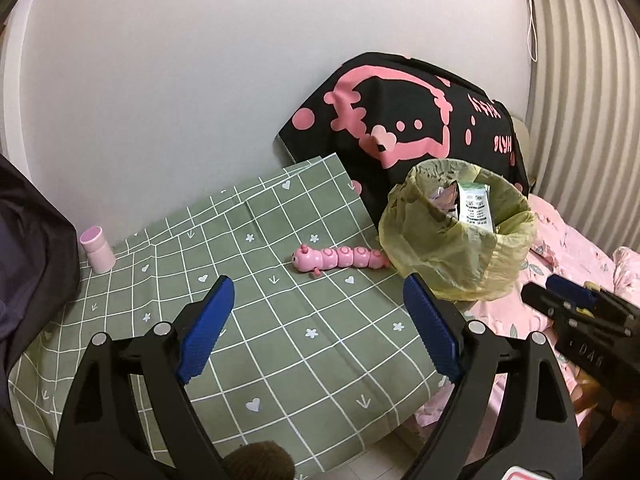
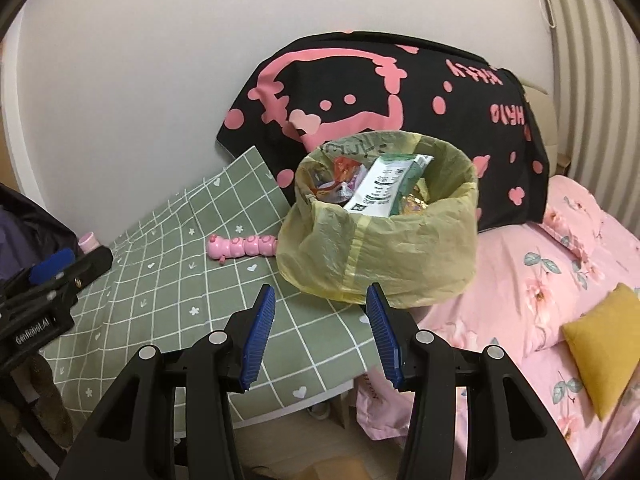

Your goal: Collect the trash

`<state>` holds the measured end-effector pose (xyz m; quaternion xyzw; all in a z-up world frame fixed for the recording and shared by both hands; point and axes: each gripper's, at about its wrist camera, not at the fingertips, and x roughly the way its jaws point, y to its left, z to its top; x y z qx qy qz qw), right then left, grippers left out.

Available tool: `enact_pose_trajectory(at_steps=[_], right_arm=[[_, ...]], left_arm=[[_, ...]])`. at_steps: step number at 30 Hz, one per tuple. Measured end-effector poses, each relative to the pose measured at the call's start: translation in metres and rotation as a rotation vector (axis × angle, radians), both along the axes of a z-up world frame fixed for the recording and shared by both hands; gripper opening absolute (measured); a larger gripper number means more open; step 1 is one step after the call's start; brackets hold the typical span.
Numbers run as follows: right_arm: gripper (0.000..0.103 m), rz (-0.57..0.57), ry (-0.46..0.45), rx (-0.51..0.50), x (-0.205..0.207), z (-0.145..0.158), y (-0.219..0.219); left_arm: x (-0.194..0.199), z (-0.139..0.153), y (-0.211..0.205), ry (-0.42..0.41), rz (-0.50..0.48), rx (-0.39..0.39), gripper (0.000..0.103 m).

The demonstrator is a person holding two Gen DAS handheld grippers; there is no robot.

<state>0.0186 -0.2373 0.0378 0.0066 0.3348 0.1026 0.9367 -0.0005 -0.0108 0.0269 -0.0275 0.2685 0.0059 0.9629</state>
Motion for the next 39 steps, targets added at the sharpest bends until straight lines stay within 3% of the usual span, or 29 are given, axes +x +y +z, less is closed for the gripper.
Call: enact_pose_trajectory(at_steps=[39], right_arm=[[0.045,-0.011,-0.05,0.0,-0.009,0.012,-0.005]], left_arm=[[-0.004,0.002,-0.005,-0.002,-0.017,-0.021,0.082]])
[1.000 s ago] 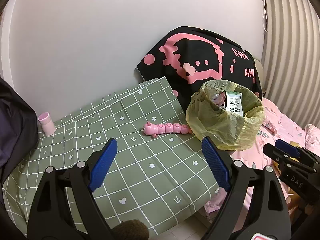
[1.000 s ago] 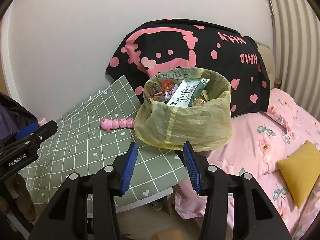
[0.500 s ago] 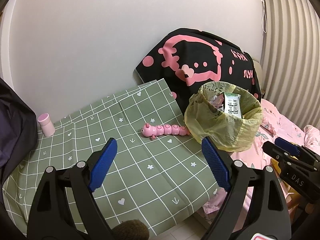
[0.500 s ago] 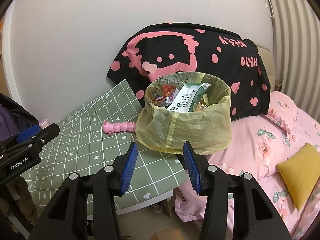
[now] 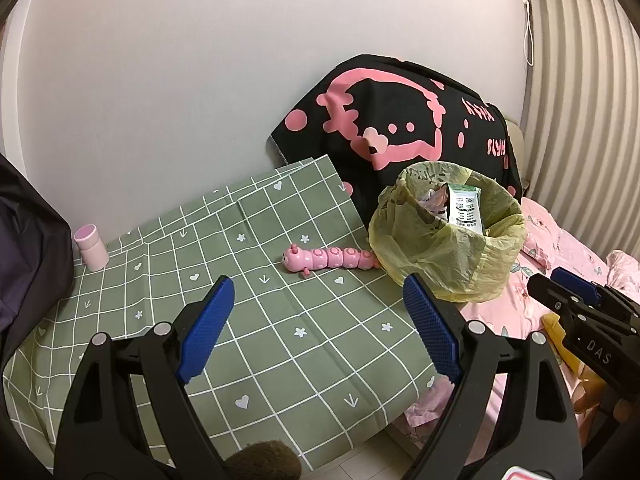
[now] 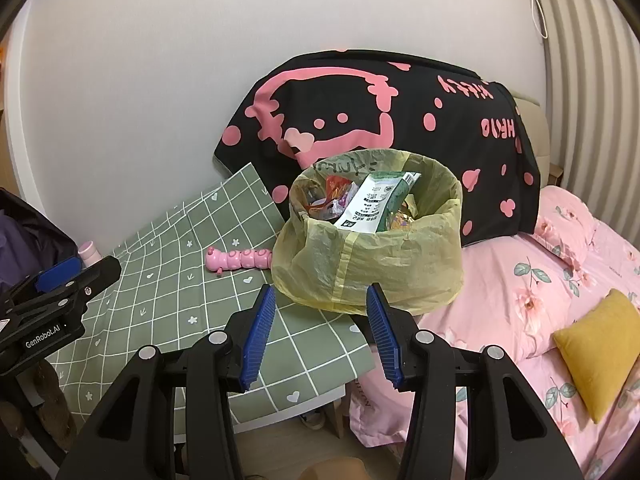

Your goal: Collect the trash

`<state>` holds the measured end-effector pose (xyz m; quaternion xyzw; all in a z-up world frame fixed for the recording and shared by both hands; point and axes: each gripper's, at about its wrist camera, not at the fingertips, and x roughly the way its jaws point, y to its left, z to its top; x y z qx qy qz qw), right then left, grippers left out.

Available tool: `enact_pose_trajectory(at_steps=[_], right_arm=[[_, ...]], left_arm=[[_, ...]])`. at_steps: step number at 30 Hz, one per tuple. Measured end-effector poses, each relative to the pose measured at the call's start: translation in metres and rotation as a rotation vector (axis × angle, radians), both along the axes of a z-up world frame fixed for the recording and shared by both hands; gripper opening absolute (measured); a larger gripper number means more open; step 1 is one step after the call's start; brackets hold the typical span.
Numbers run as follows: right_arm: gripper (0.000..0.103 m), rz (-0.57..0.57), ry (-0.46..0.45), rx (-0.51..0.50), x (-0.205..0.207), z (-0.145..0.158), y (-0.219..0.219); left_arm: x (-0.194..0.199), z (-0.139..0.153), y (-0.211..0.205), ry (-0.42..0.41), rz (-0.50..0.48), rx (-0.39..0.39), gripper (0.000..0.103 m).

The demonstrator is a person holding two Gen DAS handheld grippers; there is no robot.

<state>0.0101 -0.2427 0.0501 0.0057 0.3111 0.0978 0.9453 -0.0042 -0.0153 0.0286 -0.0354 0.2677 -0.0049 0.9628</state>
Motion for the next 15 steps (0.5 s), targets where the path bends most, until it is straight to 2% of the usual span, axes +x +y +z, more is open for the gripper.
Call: enact_pose_trajectory(at_steps=[15], right_arm=[[0.045,0.001,0.0,0.002,0.0004,0.0004,0.0]], left_arm=[[-0.0001,-0.0001,-0.0007,-0.001,-0.005,-0.007,0.082]])
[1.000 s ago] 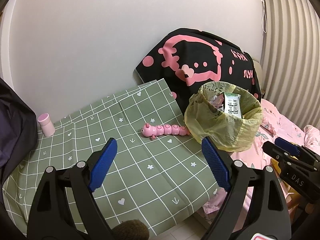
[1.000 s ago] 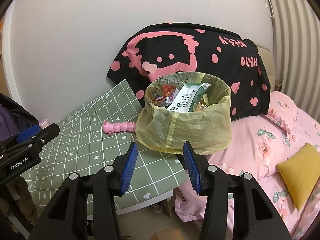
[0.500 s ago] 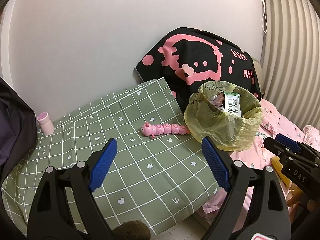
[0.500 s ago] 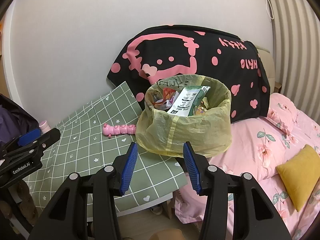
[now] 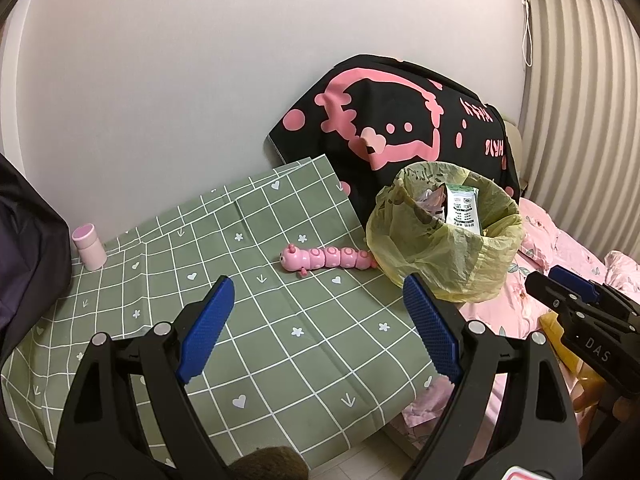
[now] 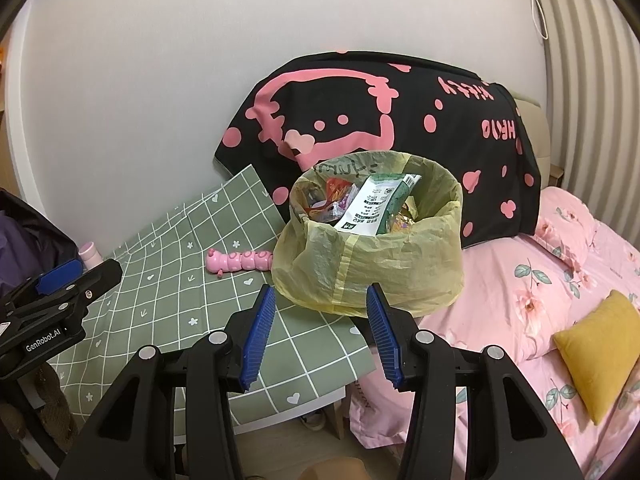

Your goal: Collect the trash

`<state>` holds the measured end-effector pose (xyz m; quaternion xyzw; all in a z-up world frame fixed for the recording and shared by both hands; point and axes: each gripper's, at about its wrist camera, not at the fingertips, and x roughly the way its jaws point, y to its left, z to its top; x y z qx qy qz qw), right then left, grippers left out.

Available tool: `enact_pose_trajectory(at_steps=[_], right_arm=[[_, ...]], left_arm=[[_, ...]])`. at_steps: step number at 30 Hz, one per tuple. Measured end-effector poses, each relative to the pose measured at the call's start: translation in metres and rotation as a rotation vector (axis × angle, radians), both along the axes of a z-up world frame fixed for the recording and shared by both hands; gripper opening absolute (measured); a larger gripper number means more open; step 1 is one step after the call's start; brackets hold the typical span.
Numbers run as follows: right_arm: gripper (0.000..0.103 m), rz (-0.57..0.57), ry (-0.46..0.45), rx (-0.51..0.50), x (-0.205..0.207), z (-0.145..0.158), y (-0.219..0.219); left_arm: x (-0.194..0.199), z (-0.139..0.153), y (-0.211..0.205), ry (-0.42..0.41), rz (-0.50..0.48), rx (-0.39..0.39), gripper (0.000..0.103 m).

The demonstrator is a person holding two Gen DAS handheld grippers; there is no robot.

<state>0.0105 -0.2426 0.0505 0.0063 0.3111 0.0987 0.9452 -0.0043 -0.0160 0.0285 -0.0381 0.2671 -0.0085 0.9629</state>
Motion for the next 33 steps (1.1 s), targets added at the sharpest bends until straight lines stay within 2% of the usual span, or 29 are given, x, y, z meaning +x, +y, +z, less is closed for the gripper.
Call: enact_pose_trajectory(at_steps=[33], right_arm=[[0.045,0.007,-0.001,0.003,0.0038,0.0031,0.0016]], left_arm=[[0.0015,-0.0004,0.002,-0.005,0.007,-0.002,0.082]])
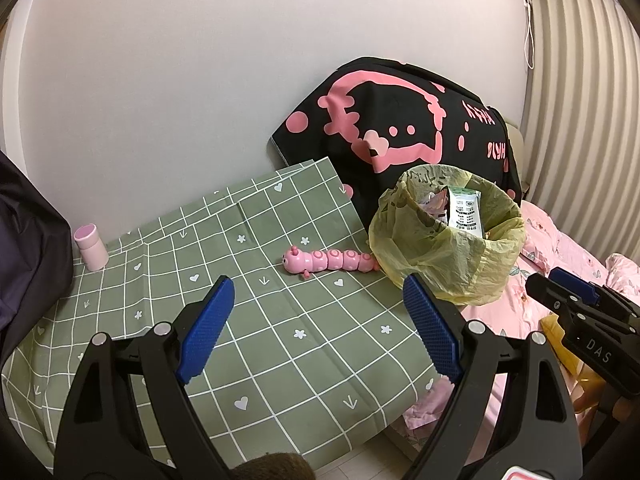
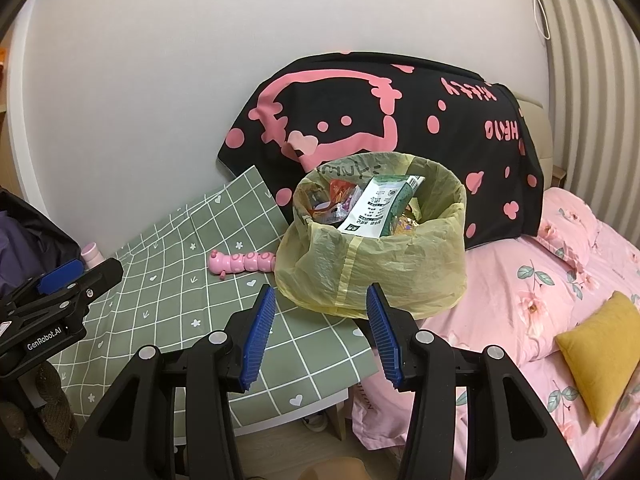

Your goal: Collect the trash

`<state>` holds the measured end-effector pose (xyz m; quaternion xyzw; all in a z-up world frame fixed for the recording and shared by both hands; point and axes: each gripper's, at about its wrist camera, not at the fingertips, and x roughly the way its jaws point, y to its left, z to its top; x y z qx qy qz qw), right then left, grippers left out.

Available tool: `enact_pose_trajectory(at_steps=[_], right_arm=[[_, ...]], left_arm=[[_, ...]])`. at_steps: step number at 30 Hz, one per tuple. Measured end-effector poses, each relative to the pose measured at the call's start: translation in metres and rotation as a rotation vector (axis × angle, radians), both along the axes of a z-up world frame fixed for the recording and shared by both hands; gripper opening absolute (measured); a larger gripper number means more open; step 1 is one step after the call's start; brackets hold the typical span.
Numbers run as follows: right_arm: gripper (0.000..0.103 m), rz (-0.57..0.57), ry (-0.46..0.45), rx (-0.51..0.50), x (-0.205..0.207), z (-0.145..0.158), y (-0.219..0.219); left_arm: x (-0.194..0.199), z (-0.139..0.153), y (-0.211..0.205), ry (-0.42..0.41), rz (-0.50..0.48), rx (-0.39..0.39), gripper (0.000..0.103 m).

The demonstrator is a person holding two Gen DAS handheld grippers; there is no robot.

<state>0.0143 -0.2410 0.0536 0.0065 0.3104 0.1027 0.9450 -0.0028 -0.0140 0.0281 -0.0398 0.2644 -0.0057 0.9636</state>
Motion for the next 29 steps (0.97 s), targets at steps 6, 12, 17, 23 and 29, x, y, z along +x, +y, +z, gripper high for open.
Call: enact_pose_trajectory(at_steps=[6,12,17,23,29], right_arm=[[0.045,0.0,-0.001,0.0,0.0,0.0,-0.001],[0.045,0.0,-0.001,-0.001,0.001,0.0,-0.001],[0.045,0.001,-0.003,-0.006,0.001,0.001,-0.001],[0.045,0.012,0.004,-0.017,0.013,-0.002,0.004],[0.045,0.127,0.086,-0.049,0.049,-0.027,0.045]], left_arm=[[-0.001,0.0,0.001,0.008,0.016,-0.014,0.082],[0.0,-0.002,0.002,0.013,0.015,-0.02,0.082],[0.002,-0.005,0.005,0.021,0.014,-0.024,0.081],[0.013,-0.021,0.017,0.096,0.046,-0.034,0.08],[0.042,-0.05,0.101,0.203,0.298,-0.003,0.08]])
